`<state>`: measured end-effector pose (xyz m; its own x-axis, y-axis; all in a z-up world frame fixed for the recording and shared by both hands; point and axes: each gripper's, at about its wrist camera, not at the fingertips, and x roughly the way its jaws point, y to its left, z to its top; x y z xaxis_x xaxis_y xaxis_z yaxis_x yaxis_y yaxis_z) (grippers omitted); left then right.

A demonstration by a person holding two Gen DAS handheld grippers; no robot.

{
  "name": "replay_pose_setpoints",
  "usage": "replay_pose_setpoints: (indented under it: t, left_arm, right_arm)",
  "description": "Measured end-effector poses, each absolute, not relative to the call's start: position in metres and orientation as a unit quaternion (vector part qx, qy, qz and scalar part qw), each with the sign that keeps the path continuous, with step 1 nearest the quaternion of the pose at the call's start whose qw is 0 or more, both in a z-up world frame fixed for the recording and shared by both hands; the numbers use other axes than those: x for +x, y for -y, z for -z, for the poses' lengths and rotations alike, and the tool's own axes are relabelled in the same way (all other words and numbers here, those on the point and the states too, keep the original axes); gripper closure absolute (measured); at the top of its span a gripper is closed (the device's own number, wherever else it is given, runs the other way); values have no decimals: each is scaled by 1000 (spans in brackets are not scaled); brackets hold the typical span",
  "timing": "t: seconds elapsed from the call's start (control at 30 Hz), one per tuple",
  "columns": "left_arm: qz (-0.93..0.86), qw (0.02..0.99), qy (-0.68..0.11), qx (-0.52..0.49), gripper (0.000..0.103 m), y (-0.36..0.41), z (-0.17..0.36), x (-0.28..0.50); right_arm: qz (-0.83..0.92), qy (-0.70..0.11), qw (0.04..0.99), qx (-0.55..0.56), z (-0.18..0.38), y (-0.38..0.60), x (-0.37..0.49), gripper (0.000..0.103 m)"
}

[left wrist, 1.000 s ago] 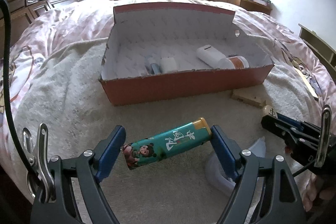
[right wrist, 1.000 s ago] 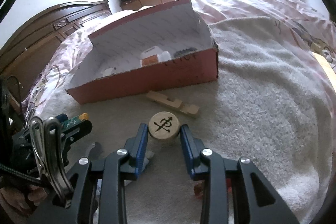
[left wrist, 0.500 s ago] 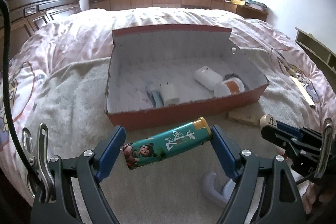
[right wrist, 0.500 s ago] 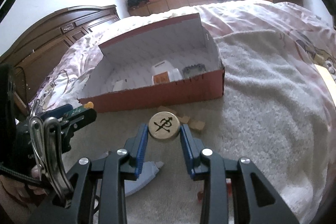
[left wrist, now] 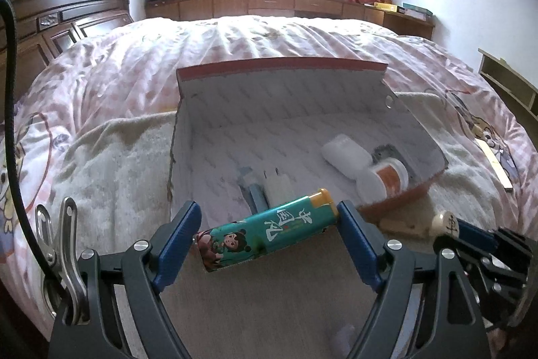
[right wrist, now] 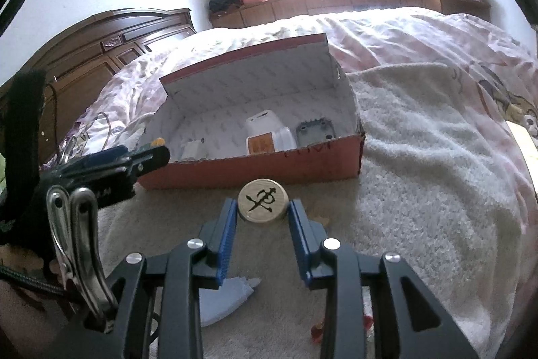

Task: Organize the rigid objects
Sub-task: 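Carry the green tube and wooden disc over the cardboard box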

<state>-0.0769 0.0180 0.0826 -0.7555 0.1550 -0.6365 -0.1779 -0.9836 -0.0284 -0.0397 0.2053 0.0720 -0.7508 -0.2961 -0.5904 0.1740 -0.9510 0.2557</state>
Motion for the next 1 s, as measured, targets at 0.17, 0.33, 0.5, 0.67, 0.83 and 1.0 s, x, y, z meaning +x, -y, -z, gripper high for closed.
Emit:
replay_pose_setpoints:
  t: [0.17,0.33,0.5,0.67,0.83,1.0]
  left_arm:
    - [-939,78,-27,-335,19,-20,-84,-92]
    - [-938,73,-31,-338,19,-21,-82,-109]
    - [-934,73,-33,-347,19,-23,-75,-123]
    - [-930,71,-26,-358,19,-23,-67,-131]
    - [-928,70,-22,-366,19,-22,-61,-137]
    - [-924,71,-18,-375,19,-21,-55,-140]
  right_arm:
    - [932,90,121,328,-75,-208,-45,70]
    - [932,92,119,329,-75,-210,-49,70]
    - [931,91,117,332,-73,-211,-54,70]
    - [931,90,114,334,-73,-212,-57,70]
    - [932,89,112,334,-73,-213,-61,70]
    - [934,81,105,331,-78,-217,-68,70]
